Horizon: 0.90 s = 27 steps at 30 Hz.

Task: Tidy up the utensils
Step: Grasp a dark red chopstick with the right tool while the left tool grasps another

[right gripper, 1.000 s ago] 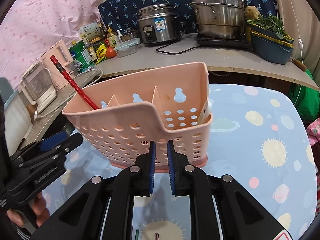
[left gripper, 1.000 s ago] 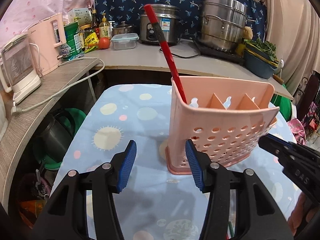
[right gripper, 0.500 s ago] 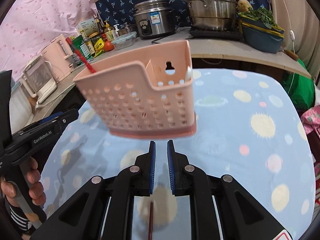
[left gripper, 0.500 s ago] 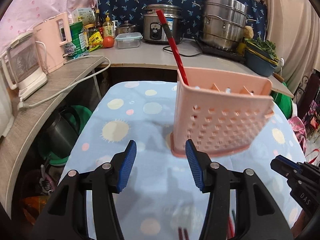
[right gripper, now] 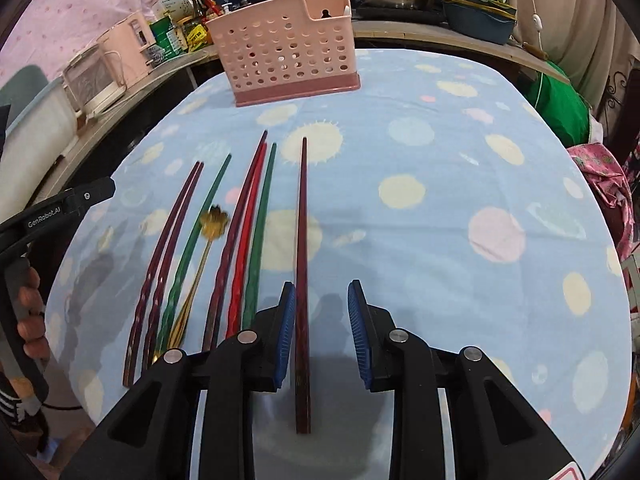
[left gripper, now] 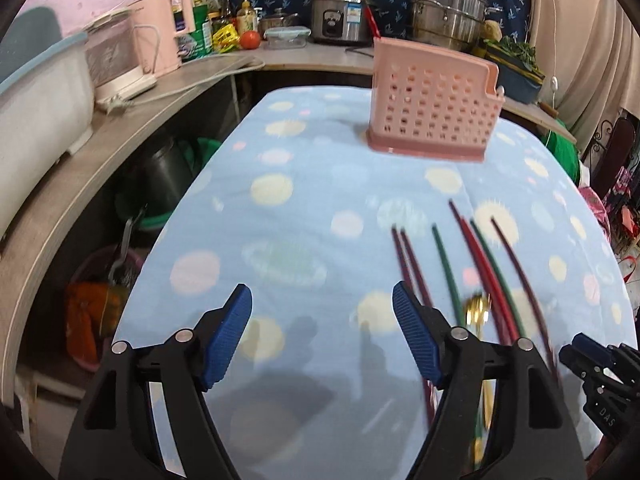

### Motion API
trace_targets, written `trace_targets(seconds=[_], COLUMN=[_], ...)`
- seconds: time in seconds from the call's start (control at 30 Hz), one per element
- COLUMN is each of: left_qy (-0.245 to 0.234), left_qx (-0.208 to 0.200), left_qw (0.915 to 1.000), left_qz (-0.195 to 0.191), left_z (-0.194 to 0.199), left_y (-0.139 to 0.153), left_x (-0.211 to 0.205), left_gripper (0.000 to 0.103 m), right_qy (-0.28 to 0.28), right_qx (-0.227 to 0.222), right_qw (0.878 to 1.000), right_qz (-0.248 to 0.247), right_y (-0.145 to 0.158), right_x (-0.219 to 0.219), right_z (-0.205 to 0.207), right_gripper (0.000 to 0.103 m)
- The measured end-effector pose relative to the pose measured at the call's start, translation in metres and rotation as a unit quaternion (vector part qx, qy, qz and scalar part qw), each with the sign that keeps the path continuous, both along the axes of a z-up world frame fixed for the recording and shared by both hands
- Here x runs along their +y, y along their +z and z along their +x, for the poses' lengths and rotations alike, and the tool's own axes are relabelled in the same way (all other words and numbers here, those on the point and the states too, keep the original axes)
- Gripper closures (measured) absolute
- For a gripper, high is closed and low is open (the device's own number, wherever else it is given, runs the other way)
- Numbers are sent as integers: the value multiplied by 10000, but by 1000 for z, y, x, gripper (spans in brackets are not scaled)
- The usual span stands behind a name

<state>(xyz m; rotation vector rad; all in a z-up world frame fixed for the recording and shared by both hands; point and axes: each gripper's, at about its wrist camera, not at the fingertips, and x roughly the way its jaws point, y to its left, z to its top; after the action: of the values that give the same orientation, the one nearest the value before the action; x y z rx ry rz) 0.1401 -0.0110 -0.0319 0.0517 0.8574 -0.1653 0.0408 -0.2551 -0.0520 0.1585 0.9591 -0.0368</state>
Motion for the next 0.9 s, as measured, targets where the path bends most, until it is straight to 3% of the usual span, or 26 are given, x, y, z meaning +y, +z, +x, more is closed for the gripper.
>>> trace_targets(seconds=[0.23, 0.43, 0.6, 0.9], left_qy=[-74, -271, -430, -622], left_qx=[184, 306, 415, 558], left_qw=[9998, 9992, 9982, 9965], left_qz=[27, 44, 54, 75], left_z=[-53, -82, -94, -100], left_y=[-11, -19, -26, -38], left_x=[3, -8, -17, -32], left_gripper=[34, 27, 27, 28], right_qy=[-72, -139, -275, -385], right_qx=[64, -19, -60, -108], right_qw=[9999, 9998, 9996, 9989], right_qz=[115, 103, 87, 241], right_y=[-10, -13, -14, -14], right_x=[5, 5, 1, -5], right_z=[-36, -48, -52, -60], right_gripper=[77, 79, 94, 95])
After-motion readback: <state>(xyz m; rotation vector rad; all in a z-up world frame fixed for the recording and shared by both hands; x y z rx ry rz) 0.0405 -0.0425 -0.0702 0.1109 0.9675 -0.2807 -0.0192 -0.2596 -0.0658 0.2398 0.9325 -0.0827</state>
